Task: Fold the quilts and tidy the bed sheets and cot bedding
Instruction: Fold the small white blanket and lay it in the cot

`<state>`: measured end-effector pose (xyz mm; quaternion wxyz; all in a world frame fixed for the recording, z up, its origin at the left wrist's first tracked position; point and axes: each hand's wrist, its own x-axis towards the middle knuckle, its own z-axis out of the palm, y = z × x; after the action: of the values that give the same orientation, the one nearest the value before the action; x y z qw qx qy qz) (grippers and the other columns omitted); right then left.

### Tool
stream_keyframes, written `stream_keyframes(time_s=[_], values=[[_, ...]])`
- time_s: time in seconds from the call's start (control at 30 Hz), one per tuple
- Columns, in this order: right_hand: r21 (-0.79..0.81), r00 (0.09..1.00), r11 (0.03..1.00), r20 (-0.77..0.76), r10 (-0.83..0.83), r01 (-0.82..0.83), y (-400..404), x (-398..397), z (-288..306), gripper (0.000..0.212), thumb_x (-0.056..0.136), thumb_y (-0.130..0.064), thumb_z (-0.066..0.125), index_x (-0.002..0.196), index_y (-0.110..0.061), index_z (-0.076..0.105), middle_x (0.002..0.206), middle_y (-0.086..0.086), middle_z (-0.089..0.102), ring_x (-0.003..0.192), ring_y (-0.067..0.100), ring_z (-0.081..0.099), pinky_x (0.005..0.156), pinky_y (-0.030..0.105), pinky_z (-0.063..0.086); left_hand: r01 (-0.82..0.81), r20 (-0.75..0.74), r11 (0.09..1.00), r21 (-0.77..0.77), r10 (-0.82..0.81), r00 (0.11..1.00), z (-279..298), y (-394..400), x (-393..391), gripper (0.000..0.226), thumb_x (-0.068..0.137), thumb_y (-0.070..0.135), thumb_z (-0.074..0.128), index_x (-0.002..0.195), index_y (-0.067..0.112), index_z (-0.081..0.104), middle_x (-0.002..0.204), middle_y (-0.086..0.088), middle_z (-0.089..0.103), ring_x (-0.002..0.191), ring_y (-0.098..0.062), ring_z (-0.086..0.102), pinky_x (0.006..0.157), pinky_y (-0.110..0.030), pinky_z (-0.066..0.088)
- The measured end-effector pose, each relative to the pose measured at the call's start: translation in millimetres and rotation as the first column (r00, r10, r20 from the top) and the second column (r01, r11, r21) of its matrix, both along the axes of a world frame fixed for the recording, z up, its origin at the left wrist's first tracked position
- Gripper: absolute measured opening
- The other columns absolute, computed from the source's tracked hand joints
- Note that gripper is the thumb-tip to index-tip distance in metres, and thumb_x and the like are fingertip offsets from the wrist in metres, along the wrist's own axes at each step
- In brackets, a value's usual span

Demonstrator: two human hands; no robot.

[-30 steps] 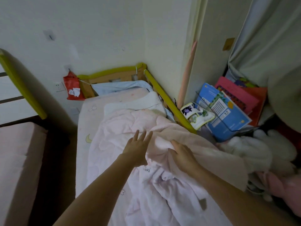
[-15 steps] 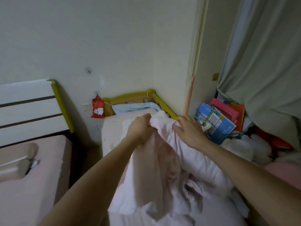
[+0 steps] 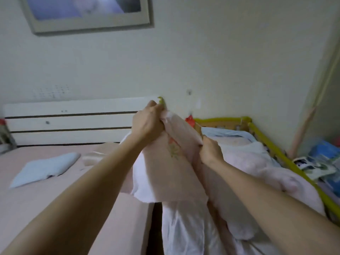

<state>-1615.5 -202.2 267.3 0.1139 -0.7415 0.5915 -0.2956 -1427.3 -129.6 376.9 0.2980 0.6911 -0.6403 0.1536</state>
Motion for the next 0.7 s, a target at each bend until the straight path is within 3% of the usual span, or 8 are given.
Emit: stream_keyframes(time_s=[0.13, 0.2, 0.27, 0.4, 0.5, 0.57, 0.63, 0.7], values=[[-0.048, 0.95, 0.966, 0.173, 0.258, -0.254, -3.4, 75.9, 28.4, 0.027, 0.083, 0.006, 0.04, 0.105, -0.003, 0.053, 0.11, 0.024, 0.058, 0.104, 0.038, 0.054, 0.077, 0.036, 0.038, -0.377, 0.442, 0.886, 0.269, 0.235, 0.866, 3.3, 60.1, 88.5, 0.043, 0.077, 0.038, 0.062, 0.11, 0.019, 0.043, 0.096, -0.005, 0.066, 0.083, -0.031, 0.063, 0.061, -0.031, 0.035], [-0.144, 0.908, 0.903, 0.049, 0.415, -0.405, -1.6, 122.0, 46.7, 0.024, 0.083, 0.001, 0.043, 0.106, -0.003, 0.052, 0.11, 0.024, 0.057, 0.106, 0.037, 0.051, 0.081, 0.037, 0.034, -0.539, 0.595, 0.765, 0.353, 0.261, 0.76, -1.6, 97.0, 119.6, 0.056, 0.073, 0.04, 0.068, 0.119, 0.021, 0.042, 0.101, -0.003, 0.067, 0.092, -0.027, 0.066, 0.063, -0.029, 0.036], [-0.243, 0.834, 0.805, -0.041, 0.55, -0.542, 10.3, 167.0, 61.6, 0.016, 0.08, 0.002, 0.044, 0.094, -0.004, 0.049, 0.103, 0.025, 0.057, 0.102, 0.038, 0.049, 0.076, 0.037, 0.029, -0.638, 0.658, 0.688, 0.345, 0.308, 0.688, -4.8, 128.6, 140.4, 0.042, 0.079, 0.031, 0.063, 0.118, 0.022, 0.049, 0.107, -0.002, 0.067, 0.098, -0.023, 0.066, 0.067, -0.028, 0.038], [-0.208, 0.637, 0.613, -0.074, 0.767, -0.763, 48.7, 254.4, 90.1, 0.014, 0.08, -0.008, 0.049, 0.092, -0.008, 0.043, 0.094, 0.024, 0.058, 0.096, 0.037, 0.051, 0.068, 0.033, 0.029, -0.84, 0.533, 0.498, 0.216, 0.661, 0.529, 14.0, 201.0, 180.7, 0.025, 0.093, 0.026, 0.053, 0.112, 0.022, 0.067, 0.113, -0.004, 0.068, 0.106, -0.022, 0.064, 0.082, -0.03, 0.046], [-0.193, 0.478, 0.443, -0.214, 0.852, -0.876, 84.1, 301.4, 93.3, 0.061, 0.072, -0.052, 0.065, 0.109, -0.009, 0.04, 0.105, 0.017, 0.056, 0.105, 0.035, 0.048, 0.082, 0.04, 0.04, -0.922, 0.424, 0.362, 0.135, 0.82, 0.384, 29.0, 253.3, 201.5, 0.026, 0.095, 0.024, 0.052, 0.114, 0.021, 0.068, 0.114, -0.009, 0.064, 0.105, -0.029, 0.062, 0.079, -0.034, 0.043], [-0.191, 0.408, 0.364, -0.314, 0.857, -0.911, 118.9, 328.1, 89.2, 0.1, 0.056, -0.082, 0.057, 0.123, -0.011, 0.035, 0.118, 0.013, 0.051, 0.111, 0.032, 0.044, 0.092, 0.044, 0.038, -0.962, 0.377, 0.25, 0.105, 0.886, 0.271, 35.2, 290.5, 210.5, 0.026, 0.095, 0.022, 0.052, 0.116, 0.016, 0.067, 0.114, -0.013, 0.059, 0.104, -0.032, 0.059, 0.079, -0.037, 0.044], [-0.202, 0.375, 0.318, -0.43, 0.822, -0.927, 147.3, 348.0, 82.6, 0.114, 0.046, -0.091, 0.051, 0.13, -0.017, 0.029, 0.121, 0.013, 0.046, 0.113, 0.031, 0.042, 0.095, 0.045, 0.035, -0.982, 0.33, 0.181, 0.059, 0.925, 0.19, 33.8, 319.9, 218.1, 0.027, 0.095, 0.017, 0.051, 0.12, 0.01, 0.061, 0.118, -0.014, 0.054, 0.111, -0.033, 0.053, 0.078, -0.039, 0.045], [-0.252, 0.337, 0.239, -0.494, 0.802, -0.938, 171.3, 373.8, 79.5, 0.11, 0.047, -0.088, 0.06, 0.129, -0.022, 0.028, 0.114, 0.012, 0.044, 0.109, 0.03, 0.042, 0.092, 0.044, 0.034, -0.991, 0.327, 0.127, 0.032, 0.936, 0.131, 32.2, 349.4, 225.2, 0.027, 0.093, 0.011, 0.051, 0.119, 0.007, 0.055, 0.121, -0.014, 0.047, 0.119, -0.031, 0.043, 0.069, -0.038, 0.04]])
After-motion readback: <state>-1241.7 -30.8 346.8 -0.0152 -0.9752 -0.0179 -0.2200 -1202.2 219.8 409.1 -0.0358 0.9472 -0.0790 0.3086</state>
